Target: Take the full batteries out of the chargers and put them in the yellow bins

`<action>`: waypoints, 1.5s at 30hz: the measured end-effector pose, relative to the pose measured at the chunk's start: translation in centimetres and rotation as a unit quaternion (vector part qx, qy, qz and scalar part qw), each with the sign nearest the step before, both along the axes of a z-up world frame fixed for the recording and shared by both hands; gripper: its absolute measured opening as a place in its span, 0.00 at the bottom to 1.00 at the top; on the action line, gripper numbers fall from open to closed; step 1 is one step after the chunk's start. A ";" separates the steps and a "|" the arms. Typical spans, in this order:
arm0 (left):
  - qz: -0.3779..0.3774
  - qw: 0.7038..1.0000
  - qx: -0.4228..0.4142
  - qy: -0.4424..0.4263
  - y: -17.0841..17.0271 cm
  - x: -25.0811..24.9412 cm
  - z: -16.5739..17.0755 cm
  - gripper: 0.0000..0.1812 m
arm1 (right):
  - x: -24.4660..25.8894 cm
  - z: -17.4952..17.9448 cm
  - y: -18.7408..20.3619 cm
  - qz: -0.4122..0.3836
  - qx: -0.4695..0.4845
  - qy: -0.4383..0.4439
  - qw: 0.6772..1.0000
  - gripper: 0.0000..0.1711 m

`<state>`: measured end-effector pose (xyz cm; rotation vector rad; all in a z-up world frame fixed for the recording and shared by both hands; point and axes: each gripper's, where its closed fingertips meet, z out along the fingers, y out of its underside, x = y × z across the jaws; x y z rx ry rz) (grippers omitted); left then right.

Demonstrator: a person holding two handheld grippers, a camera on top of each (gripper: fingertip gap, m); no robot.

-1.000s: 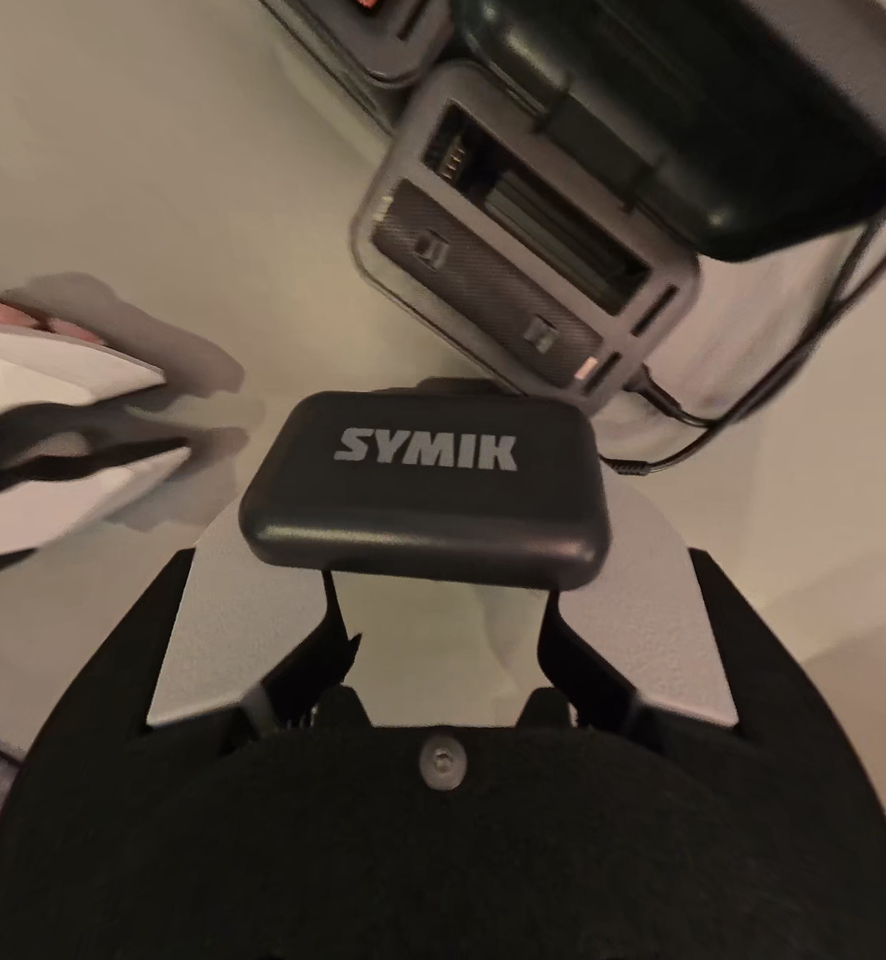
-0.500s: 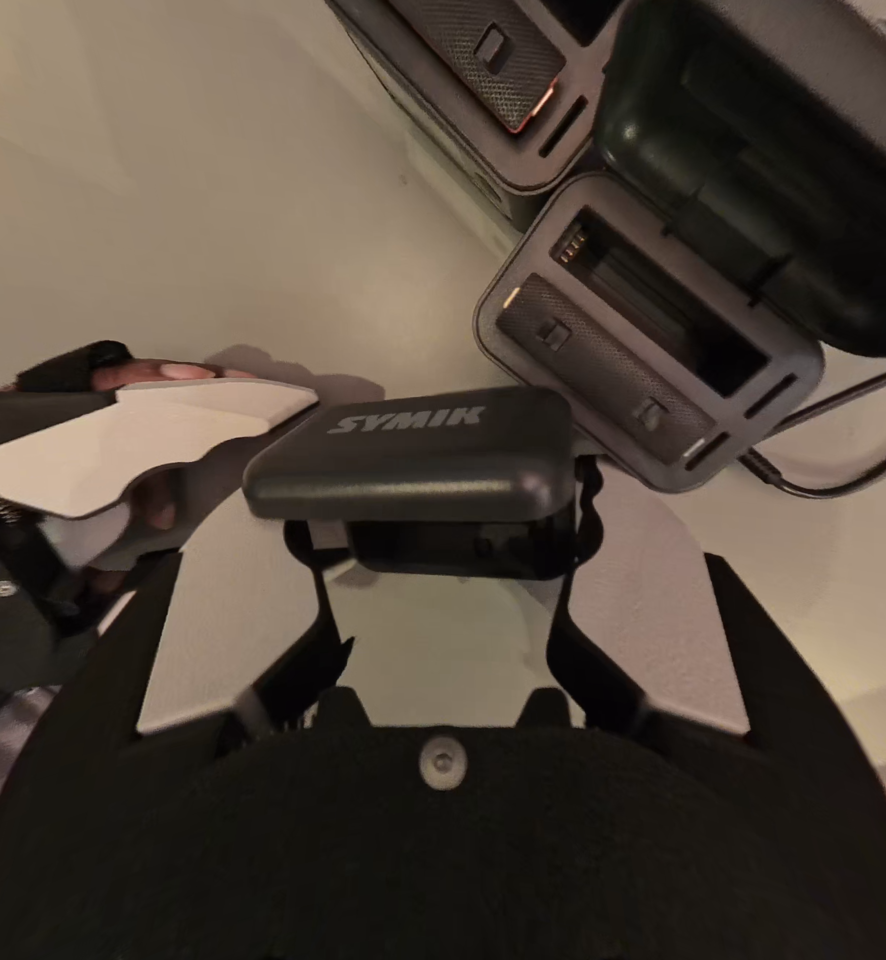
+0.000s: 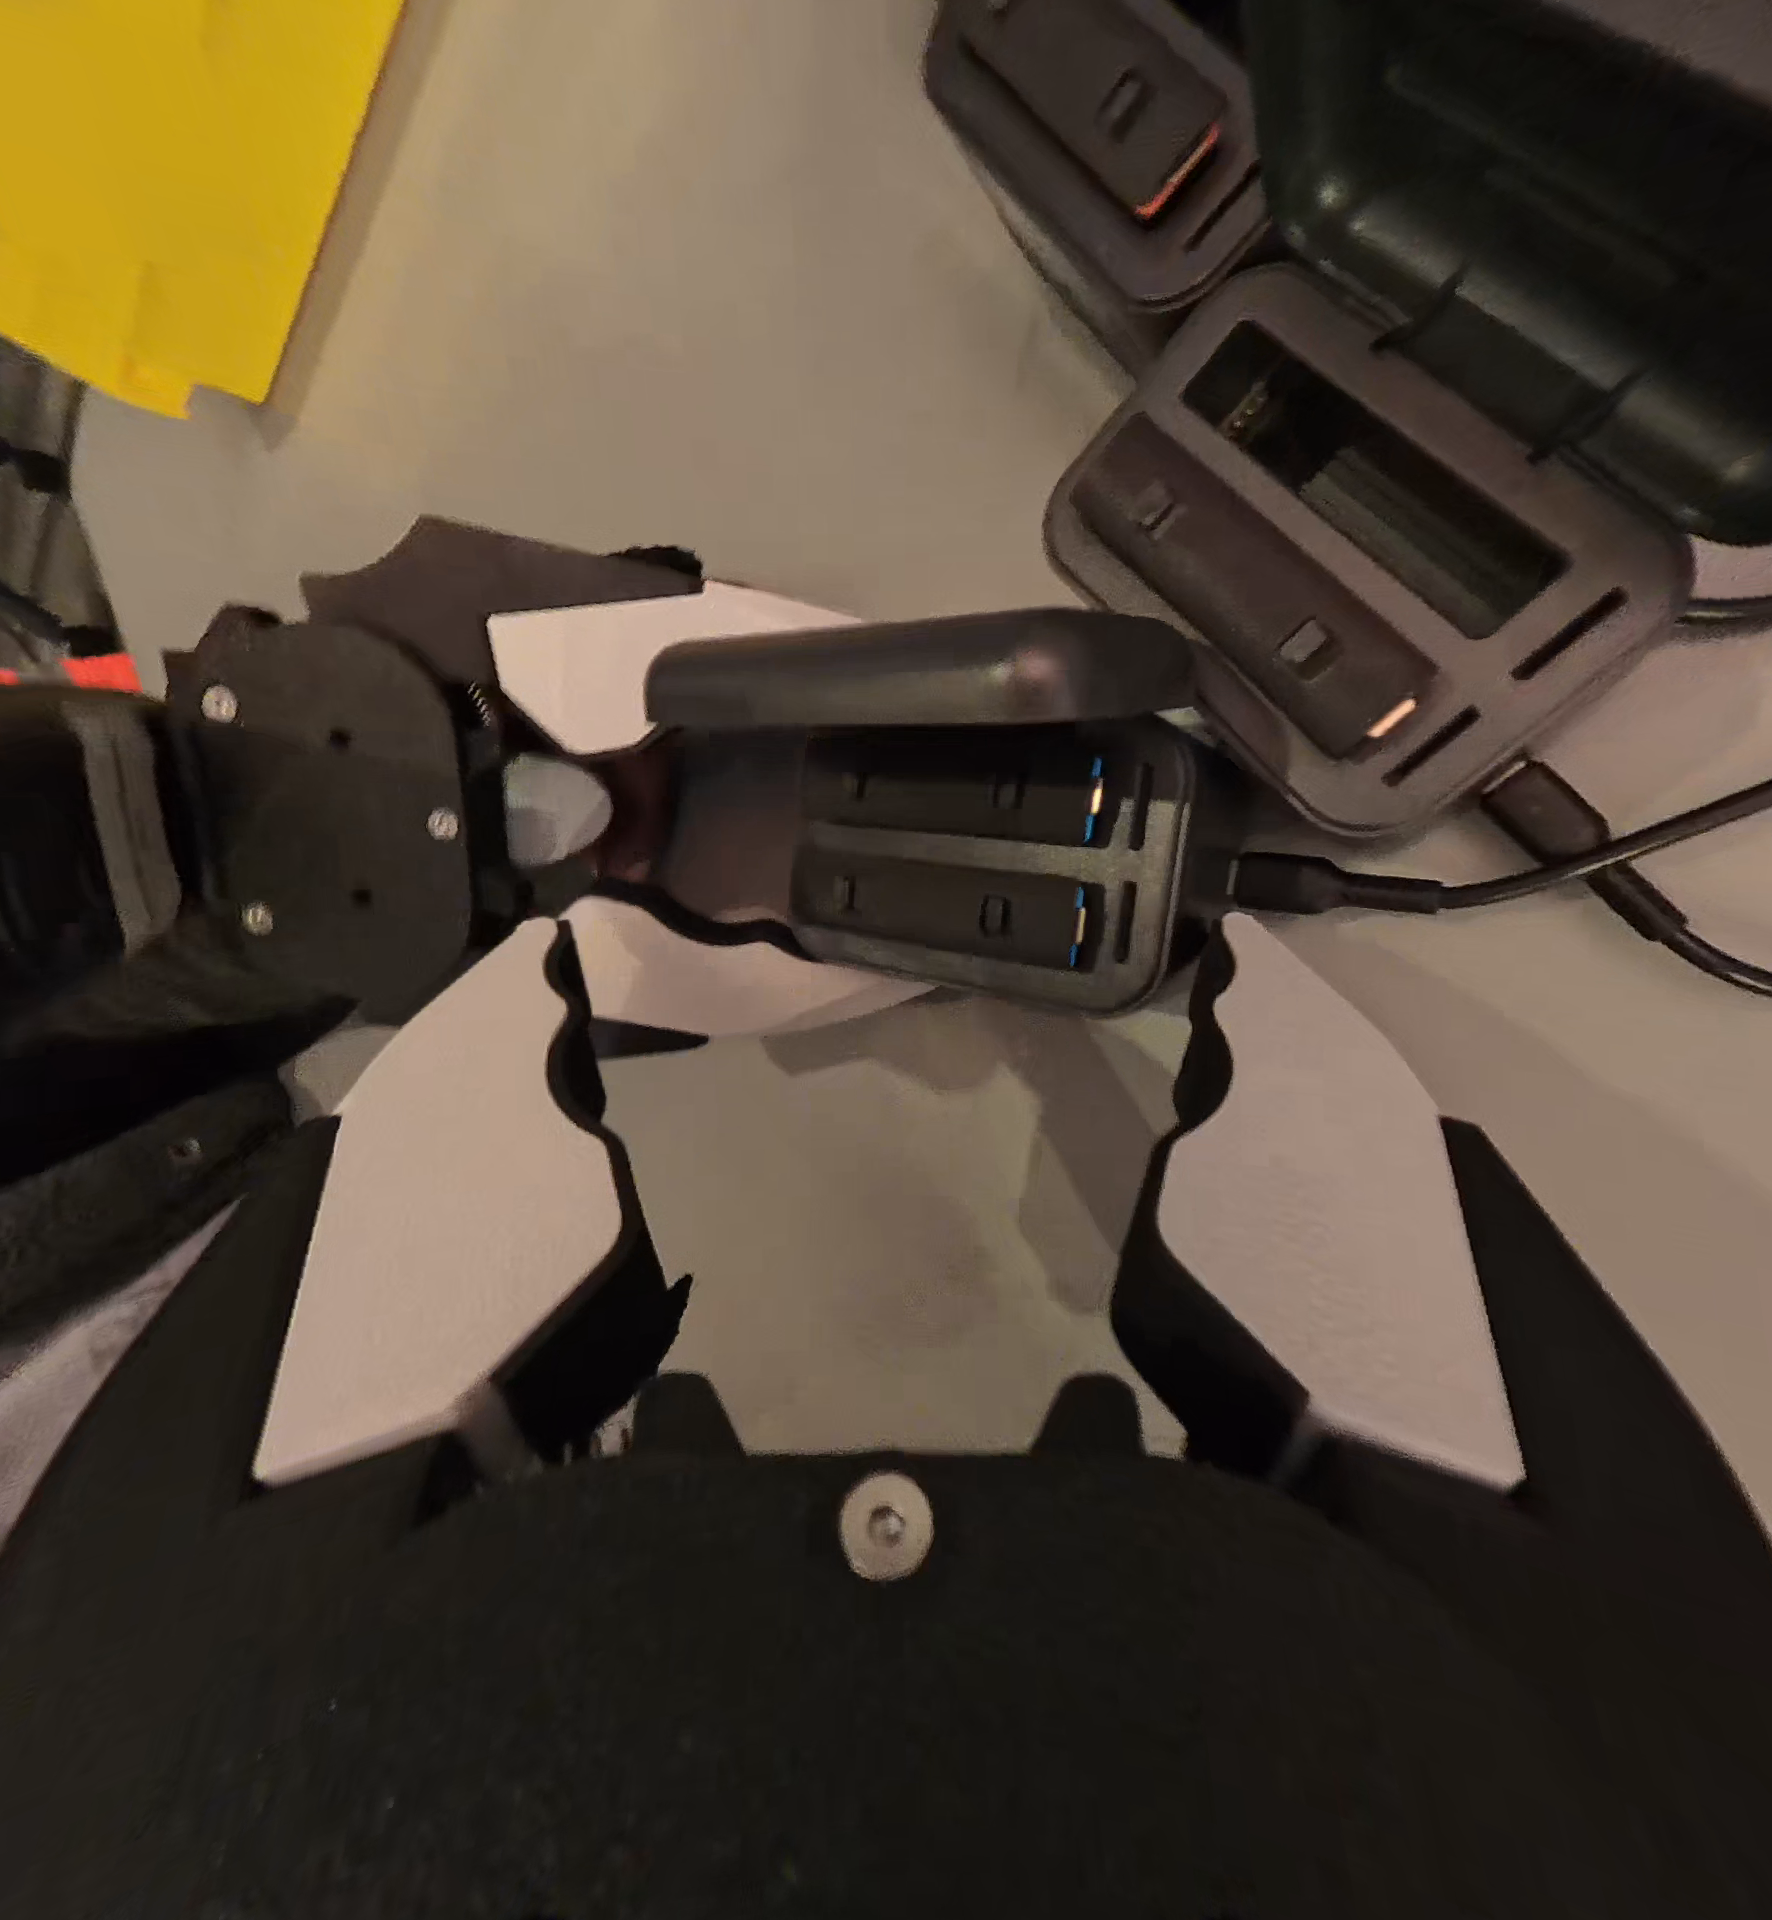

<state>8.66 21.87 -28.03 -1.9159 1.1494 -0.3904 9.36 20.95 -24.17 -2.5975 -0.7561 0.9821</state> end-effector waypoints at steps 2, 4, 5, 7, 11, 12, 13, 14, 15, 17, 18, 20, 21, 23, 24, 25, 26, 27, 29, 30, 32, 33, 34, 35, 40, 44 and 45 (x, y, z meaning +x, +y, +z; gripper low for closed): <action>-0.013 1.000 0.005 0.003 0.0 -0.2 0.0 0.31 | 0.2 0.1 -0.4 0.011 0.014 0.023 1.000 0.64; -0.017 1.000 0.004 0.006 0.2 -0.6 0.1 0.31 | 0.4 0.3 -1.1 0.016 0.005 0.047 0.999 0.62; -0.020 1.000 0.000 0.005 0.2 -0.8 0.1 0.31 | 0.2 0.6 -1.8 0.025 -0.008 0.067 0.997 0.58; -0.035 0.999 -0.008 -0.002 0.2 -1.0 0.2 0.30 | -0.6 1.2 -2.9 0.033 -0.018 0.112 0.993 0.53; -0.038 0.999 -0.009 0.002 0.7 -1.9 0.3 0.32 | -1.5 0.7 -3.8 0.080 0.054 0.090 0.991 0.52; -0.034 0.999 -0.010 0.000 0.9 -2.1 0.2 0.32 | -1.5 0.5 -4.0 0.089 0.063 0.078 0.991 0.51; -0.031 0.999 -0.012 -0.003 1.0 -2.3 0.2 0.32 | -1.2 0.2 -3.9 0.101 0.087 0.057 0.989 0.47; -0.030 0.999 -0.011 -0.005 1.1 -2.5 0.2 0.32 | -0.8 0.0 -3.6 0.119 0.125 0.022 0.985 0.43; -0.030 0.999 -0.010 -0.005 1.2 -2.6 0.3 0.32 | -0.2 -0.3 -3.2 0.143 0.173 -0.021 0.974 0.43; -0.029 1.000 -0.011 -0.004 1.3 -2.7 0.3 0.32 | 0.6 -0.3 -2.3 0.199 0.261 -0.093 0.940 0.39; -0.029 1.000 -0.011 -0.003 1.4 -2.8 0.3 0.32 | 0.7 -0.1 -2.2 0.225 0.289 -0.110 0.924 0.34; -0.032 0.999 -0.008 -0.003 1.4 -2.9 0.3 0.32 | 0.3 0.4 -1.7 0.268 0.334 -0.138 0.893 0.28; -0.033 0.999 -0.009 -0.003 1.4 -2.9 0.3 0.32 | 0.1 0.6 -1.3 0.286 0.353 -0.154 0.877 0.25; -0.036 0.999 -0.010 -0.005 1.4 -2.9 0.3 0.32 | 0.0 0.8 -0.1 0.320 0.381 -0.195 0.845 0.21; -0.037 0.999 -0.010 -0.006 1.4 -2.9 0.3 0.32 | -0.1 0.8 0.4 0.337 0.387 -0.212 0.832 0.20; -0.039 0.999 -0.009 -0.008 1.4 -2.9 0.4 0.32 | -0.2 0.9 0.9 0.350 0.387 -0.226 0.823 0.20; -0.040 0.999 -0.009 -0.009 1.4 -2.9 0.4 0.32 | -0.3 0.9 1.3 0.362 0.385 -0.236 0.816 0.20; -0.040 0.999 -0.011 -0.011 1.4 -2.9 0.3 0.32 | -0.4 0.9 1.6 0.375 0.382 -0.245 0.808 0.20; -0.042 0.999 -0.013 -0.014 1.4 -2.9 0.3 0.32 | -0.3 0.7 1.9 0.404 0.370 -0.263 0.794 0.18; -0.044 0.999 -0.014 -0.015 1.4 -2.9 0.3 0.31 | -0.2 0.6 1.9 0.417 0.361 -0.272 0.789 0.18; -0.043 0.999 -0.014 -0.017 1.4 -2.9 0.3 0.31 | 0.1 0.2 2.0 0.425 0.346 -0.291 0.784 0.19; -0.043 0.999 -0.013 -0.018 1.4 -2.9 0.3 0.32 | 0.0 0.2 1.9 0.418 0.341 -0.291 0.791 0.19; -0.043 0.999 -0.013 -0.018 1.4 -2.9 0.3 0.31 | -0.3 0.3 1.7 0.401 0.340 -0.279 0.803 0.19; -0.043 0.999 -0.012 -0.018 1.4 -2.9 0.3 0.31 | -0.7 0.5 1.3 0.379 0.342 -0.262 0.819 0.19; -0.041 0.999 -0.013 -0.019 1.4 -2.9 0.3 0.32 | -1.5 1.0 -0.1 0.189 0.375 -0.197 0.886 0.14; -0.041 0.999 -0.012 -0.019 1.4 -2.9 0.3 0.32 | -1.6 0.5 -2.3 0.040 0.374 -0.143 0.915 0.12; -0.040 0.999 -0.011 -0.019 1.5 -2.9 0.3 0.32 | -1.5 0.2 -2.8 0.014 0.373 -0.139 0.917 0.12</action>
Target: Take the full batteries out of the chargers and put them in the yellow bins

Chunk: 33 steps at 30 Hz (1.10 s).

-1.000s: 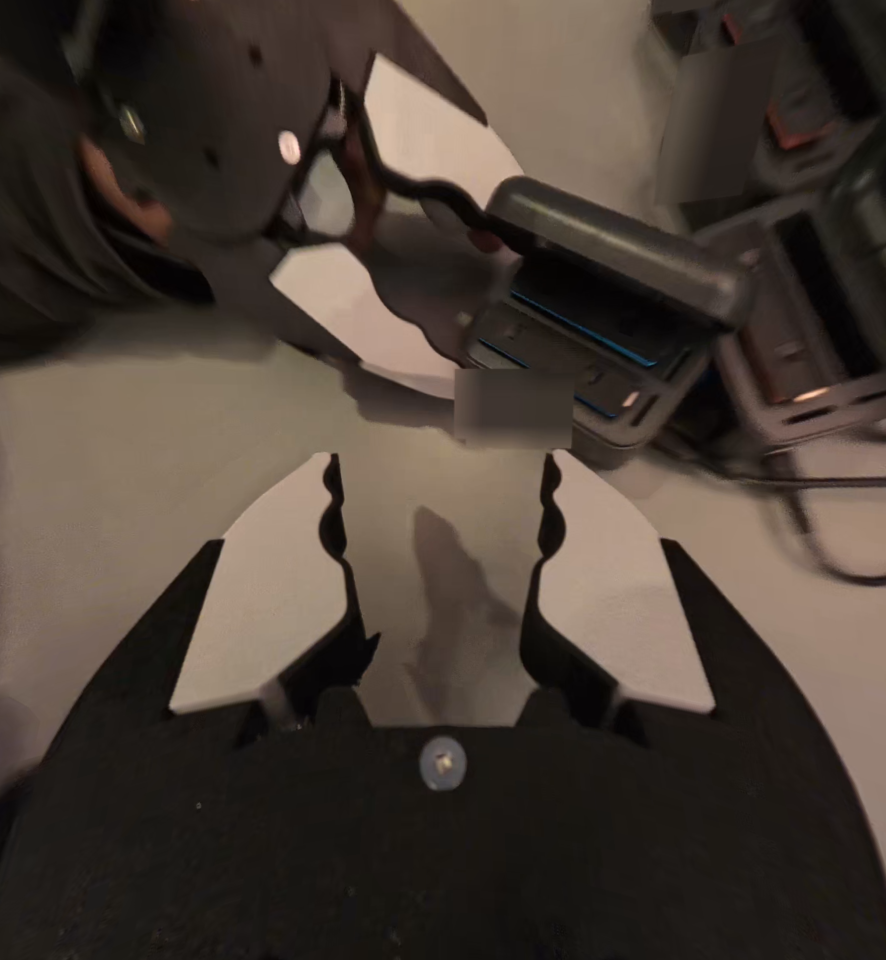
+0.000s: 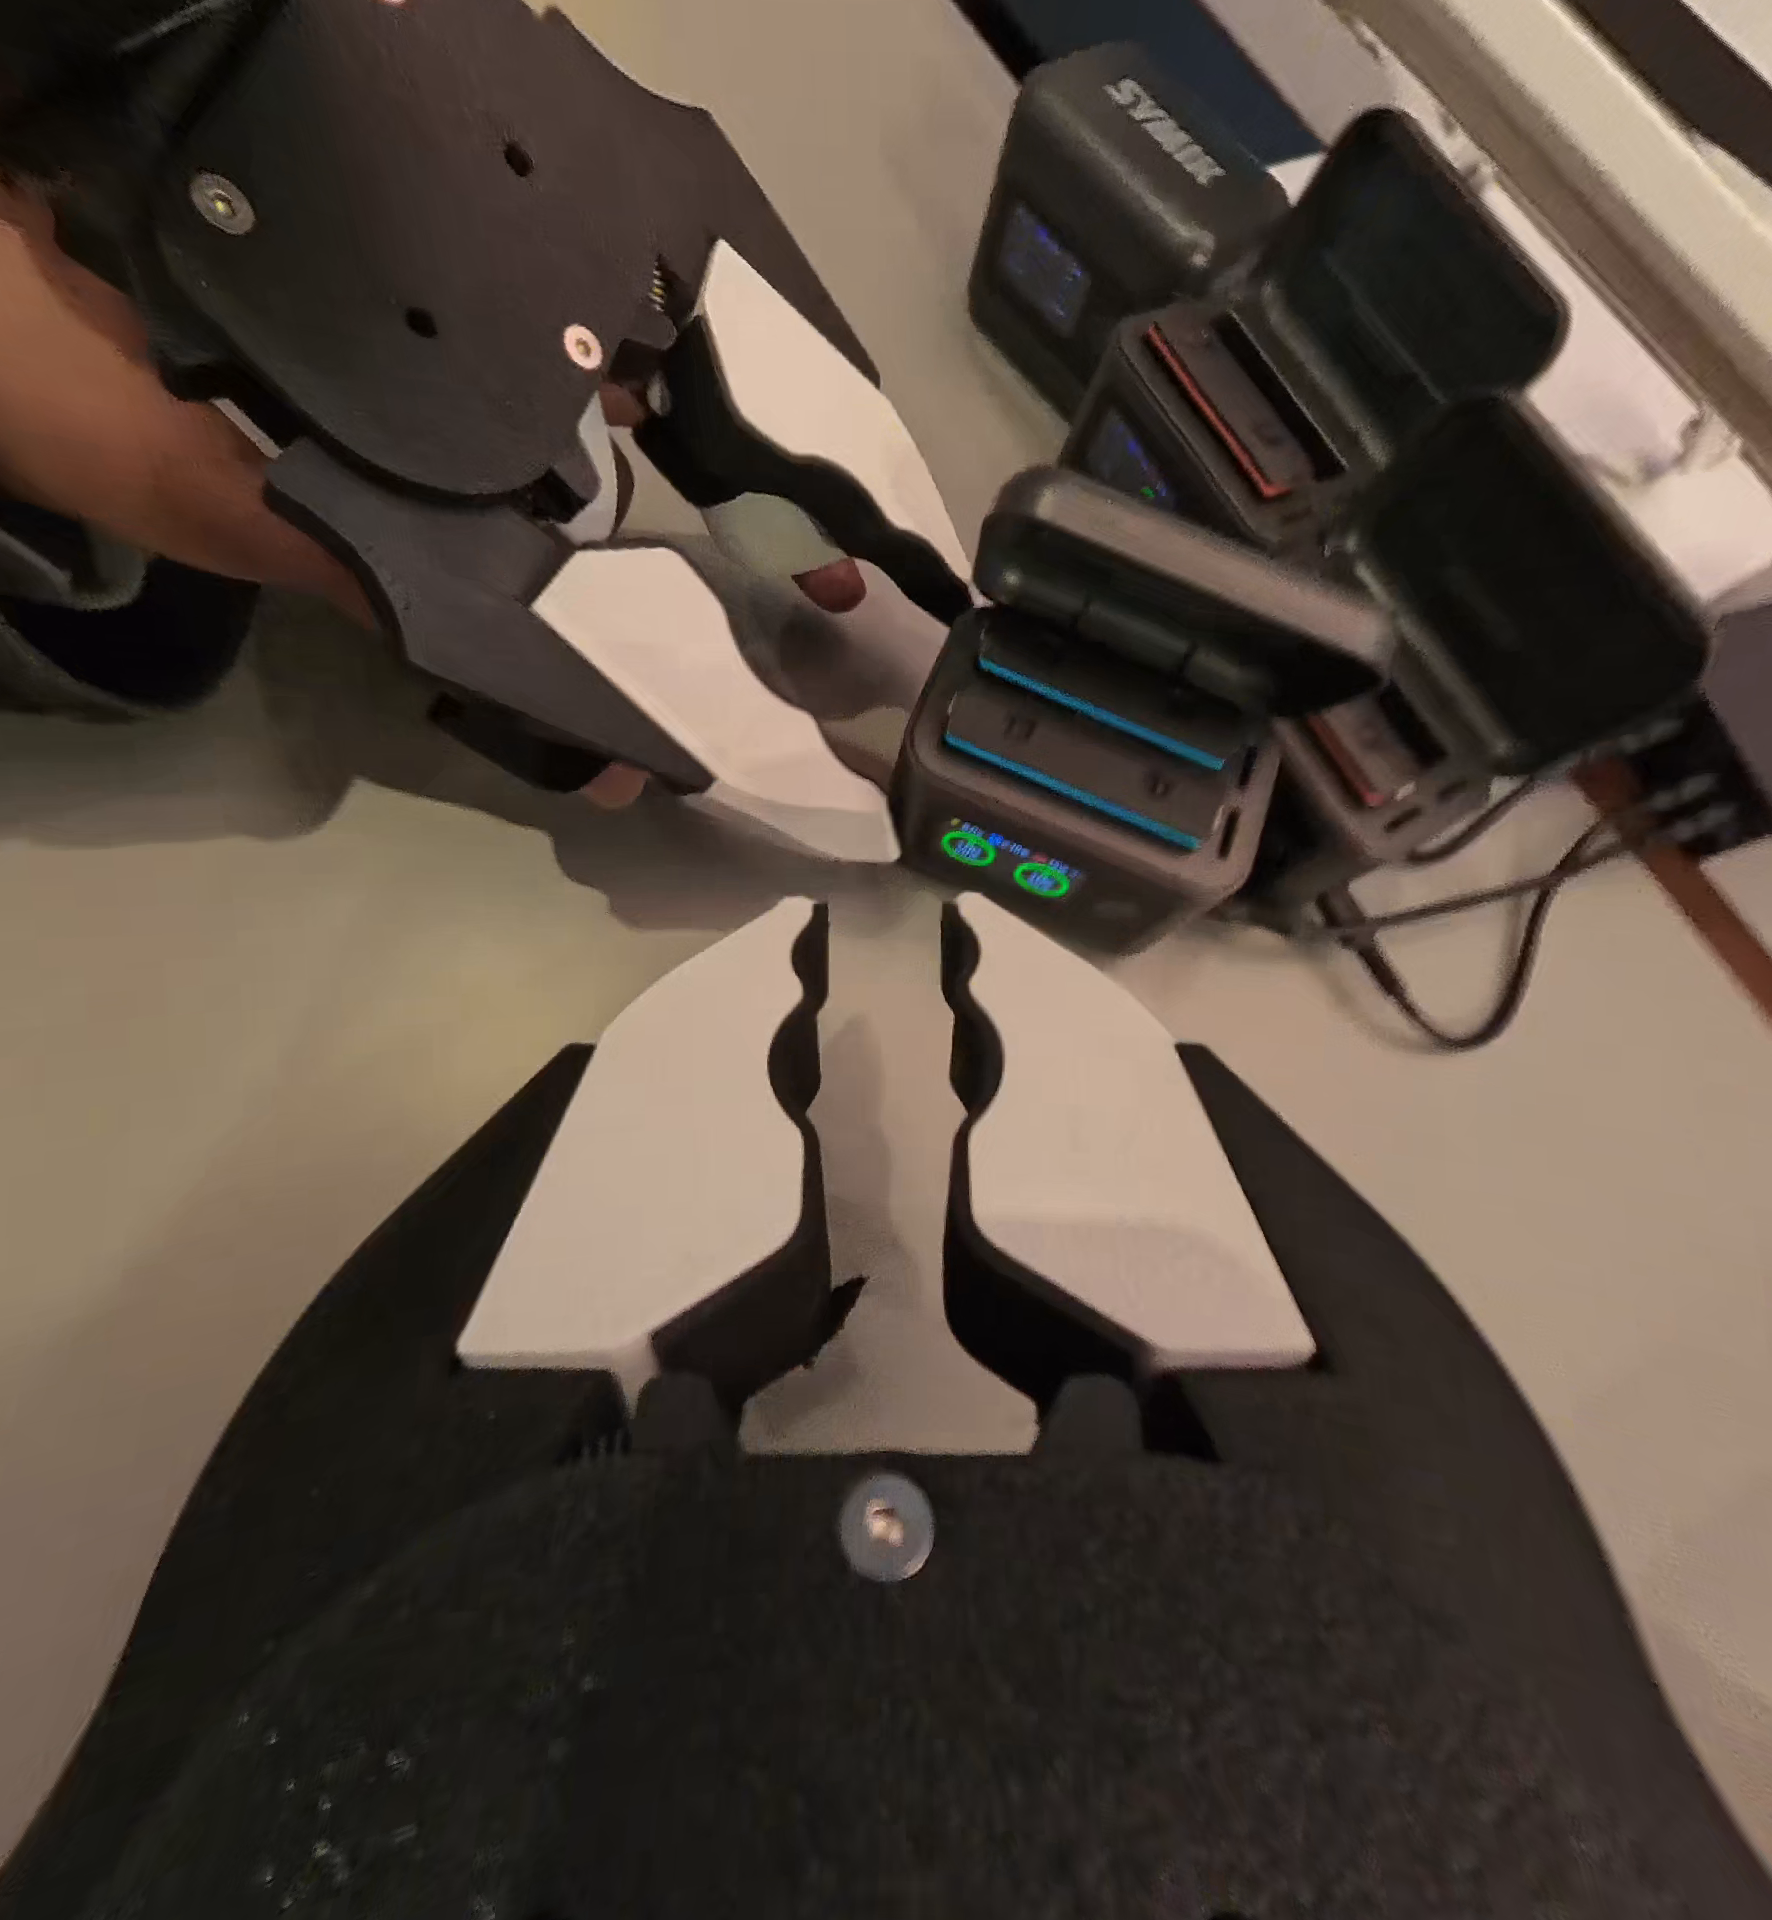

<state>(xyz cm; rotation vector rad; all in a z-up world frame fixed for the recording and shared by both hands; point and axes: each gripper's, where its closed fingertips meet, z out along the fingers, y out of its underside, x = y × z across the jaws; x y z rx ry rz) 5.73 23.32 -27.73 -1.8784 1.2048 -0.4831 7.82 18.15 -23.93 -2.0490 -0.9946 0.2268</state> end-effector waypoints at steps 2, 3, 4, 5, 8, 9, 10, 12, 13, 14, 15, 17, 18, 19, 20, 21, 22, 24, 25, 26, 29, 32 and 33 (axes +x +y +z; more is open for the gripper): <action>0.001 1.000 0.002 0.000 0.0 0.0 0.0 0.33 | 0.0 -0.3 -0.9 -0.038 0.001 0.031 0.999 0.11; 0.001 1.000 0.003 0.000 0.0 0.0 0.0 0.33 | 0.2 -0.5 -1.2 -0.057 0.001 0.043 0.997 0.09; 0.002 1.000 0.005 0.001 0.0 0.0 0.0 0.33 | 0.4 -0.7 -1.4 -0.075 0.003 0.049 0.996 0.09; 0.002 1.000 0.006 0.001 0.0 0.0 0.0 0.33 | 0.6 -0.8 -1.6 -0.093 0.007 0.053 0.994 0.08; 0.002 1.000 0.009 0.001 0.0 0.0 0.0 0.33 | 1.5 -1.4 -1.7 -0.147 0.010 0.077 0.986 0.04; 0.002 1.000 0.011 0.002 0.0 0.0 0.0 0.32 | 1.8 -1.5 -1.6 -0.162 0.013 0.084 0.983 0.02; 0.002 1.000 0.012 0.002 0.0 0.0 0.1 0.32 | 2.2 -1.6 -1.5 -0.176 0.020 0.088 0.980 0.00; 0.001 1.000 0.014 0.002 0.0 0.0 0.1 0.32 | 2.7 -2.2 -1.3 -0.194 0.030 0.094 0.976 0.00; 0.001 1.000 0.014 0.002 0.0 0.0 0.1 0.32 | 2.9 -2.7 -1.3 -0.199 0.029 0.095 0.975 0.00; 0.002 1.000 0.015 0.002 0.0 0.0 0.1 0.32 | 3.0 -2.9 -1.4 -0.203 0.027 0.096 0.974 0.00; 0.002 1.000 0.016 0.002 0.0 0.0 0.1 0.32 | 3.1 -2.7 -1.4 -0.206 0.033 0.100 0.973 0.00; 0.002 1.000 0.019 0.003 0.0 0.0 0.1 0.32 | 3.2 -2.6 -1.4 -0.208 0.033 0.103 0.972 0.00; 0.002 1.000 0.021 0.004 -0.1 0.0 0.1 0.32 | 3.2 -2.6 -1.4 -0.209 0.033 0.104 0.972 0.00; 0.002 1.000 0.023 0.005 -0.1 0.0 0.1 0.31 | 3.2 -2.6 -1.4 -0.208 0.033 0.105 0.972 0.00; 0.002 1.000 0.024 0.005 -0.1 0.0 0.1 0.32 | 3.2 -2.6 -1.4 -0.208 0.032 0.105 0.972 0.00; 0.002 1.000 0.024 0.005 -0.1 0.0 0.1 0.32 | 3.2 -2.7 -1.4 -0.208 0.031 0.104 0.972 0.00; 0.002 1.000 0.024 0.005 -0.1 0.0 0.1 0.32 | 3.2 -2.7 -1.4 -0.208 0.030 0.103 0.972 0.00; 0.002 1.000 0.023 0.005 -0.1 0.0 0.1 0.32 | 3.2 -2.8 -1.4 -0.208 0.029 0.101 0.972 0.00; 0.002 1.000 0.023 0.005 -0.1 0.0 0.1 0.32 | 3.2 -2.8 -1.4 -0.208 0.030 0.100 0.973 0.00; 0.002 1.000 0.023 0.005 -0.1 0.0 0.1 0.32 | 3.2 -2.8 -1.4 -0.208 0.031 0.099 0.973 0.00; 0.002 1.000 0.025 0.006 -0.1 0.0 0.1 0.31 | 3.2 -2.8 -1.4 -0.208 0.031 0.097 0.973 0.00; 0.002 1.000 0.023 0.005 -0.1 0.0 0.1 0.32 | 3.2 -2.8 -1.4 -0.207 0.031 0.097 0.973 0.00; 0.002 1.000 0.023 0.005 -0.1 0.0 0.1 0.32 | 3.2 -2.8 -1.4 -0.207 0.031 0.097 0.973 0.00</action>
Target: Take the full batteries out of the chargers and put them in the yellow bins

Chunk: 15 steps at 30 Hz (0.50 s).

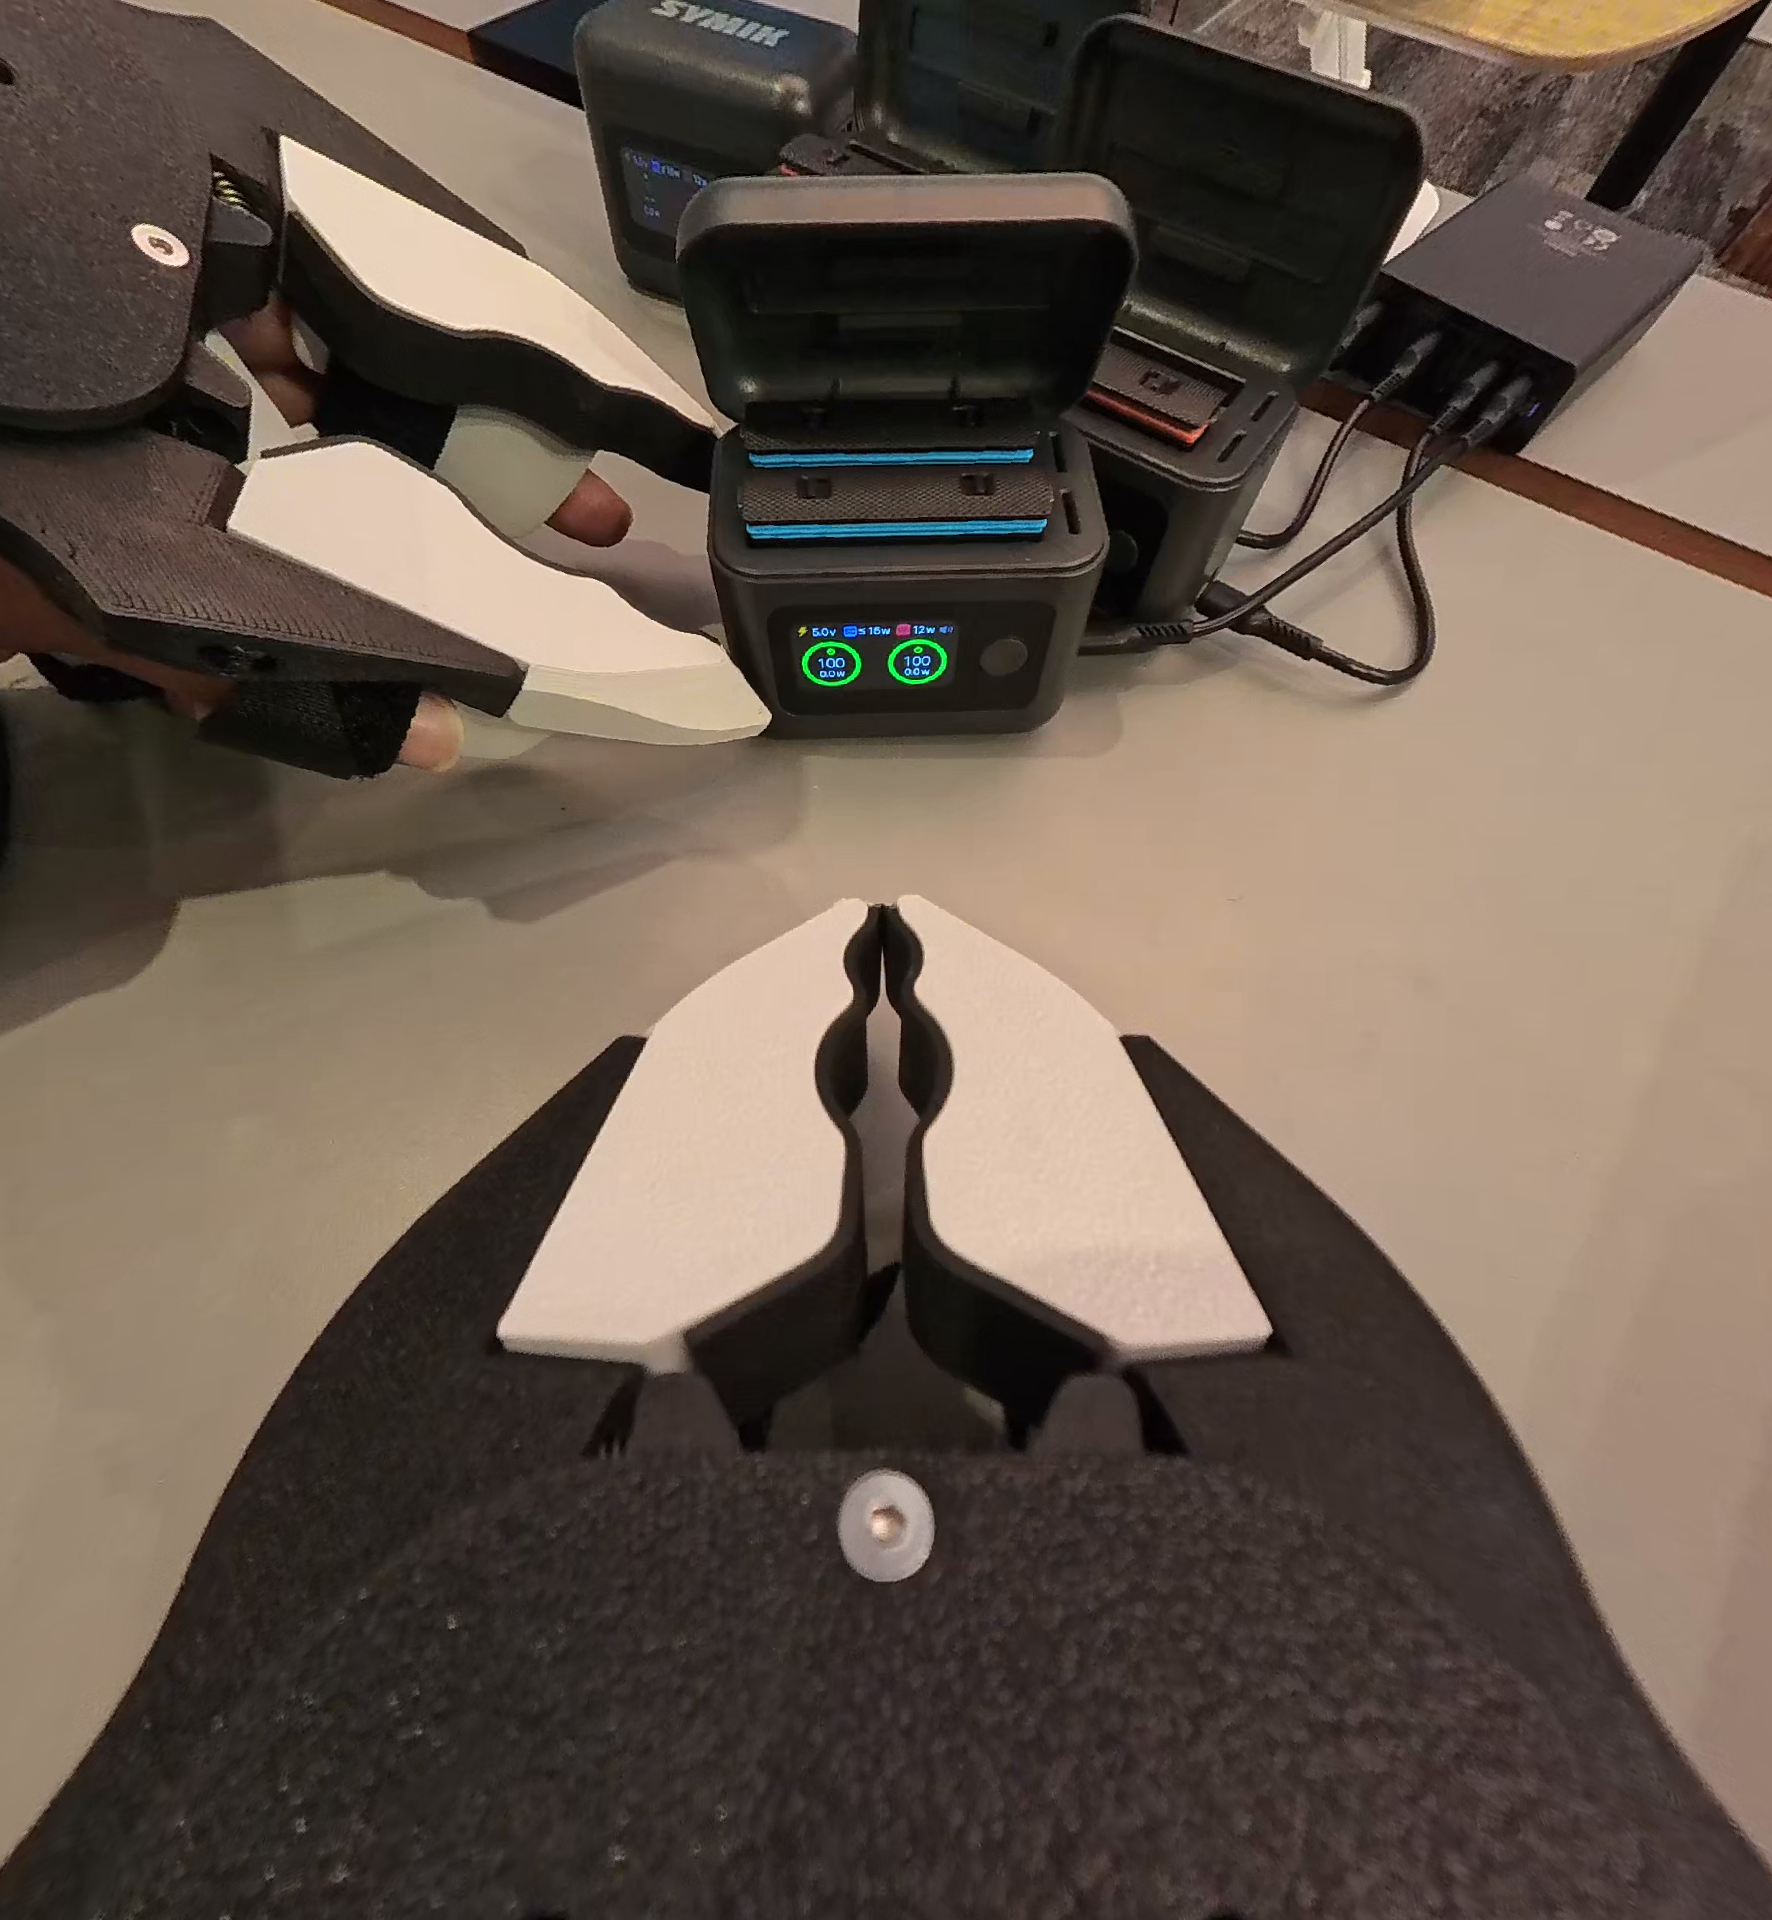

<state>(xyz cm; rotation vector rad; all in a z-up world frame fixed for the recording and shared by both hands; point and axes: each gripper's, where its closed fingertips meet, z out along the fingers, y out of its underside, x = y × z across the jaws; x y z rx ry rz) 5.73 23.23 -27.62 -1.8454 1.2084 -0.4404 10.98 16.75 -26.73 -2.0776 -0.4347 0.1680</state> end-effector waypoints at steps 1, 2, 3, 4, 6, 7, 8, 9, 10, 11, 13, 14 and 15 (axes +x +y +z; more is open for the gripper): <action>0.000 1.000 0.000 0.000 0.0 0.0 0.0 0.32 | 0.0 0.0 0.0 0.000 0.000 0.001 1.000 0.00; -0.001 1.000 0.000 0.000 0.0 0.0 0.0 0.31 | 0.0 0.1 0.0 0.003 0.001 0.004 1.000 0.00; -0.002 1.000 -0.001 0.000 0.0 0.0 0.0 0.31 | -0.1 0.3 0.1 0.007 0.007 0.006 1.000 0.00; -0.003 1.000 -0.002 0.000 -0.1 0.1 0.0 0.31 | 0.0 0.7 0.3 0.010 0.017 0.003 1.000 0.00; -0.005 1.000 -0.005 -0.002 -0.2 0.2 0.0 0.32 | 0.1 1.9 0.8 0.025 0.037 0.001 0.999 0.04; -0.011 1.000 -0.010 -0.005 -0.4 0.4 0.0 0.34 | -0.1 2.4 1.1 0.039 0.040 0.001 0.998 0.06; -0.016 1.000 -0.014 -0.007 -0.6 0.5 0.1 0.35 | -0.4 2.9 1.3 0.062 0.042 -0.001 0.997 0.08; -0.019 1.000 -0.016 -0.007 -0.7 0.7 0.0 0.36 | -0.7 3.3 1.5 0.090 0.046 -0.006 0.995 0.09; -0.021 1.000 -0.017 -0.005 -0.7 0.8 0.0 0.36 | -0.7 3.7 1.7 0.113 0.051 -0.018 0.992 0.10; -0.020 1.000 -0.017 -0.005 -0.7 1.0 -0.1 0.37 | -0.6 4.0 2.1 0.136 0.054 -0.033 0.989 0.11; -0.012 1.000 -0.017 -0.010 -0.4 1.3 0.1 0.37 | -0.3 4.4 2.9 0.179 0.047 -0.053 0.981 0.13; -0.007 1.000 -0.019 -0.013 -0.3 1.4 0.1 0.37 | -0.3 4.5 3.2 0.199 0.038 -0.060 0.978 0.16; -0.002 1.000 -0.021 -0.013 -0.1 1.5 0.1 0.36 | -0.5 4.5 3.6 0.220 0.029 -0.068 0.973 0.18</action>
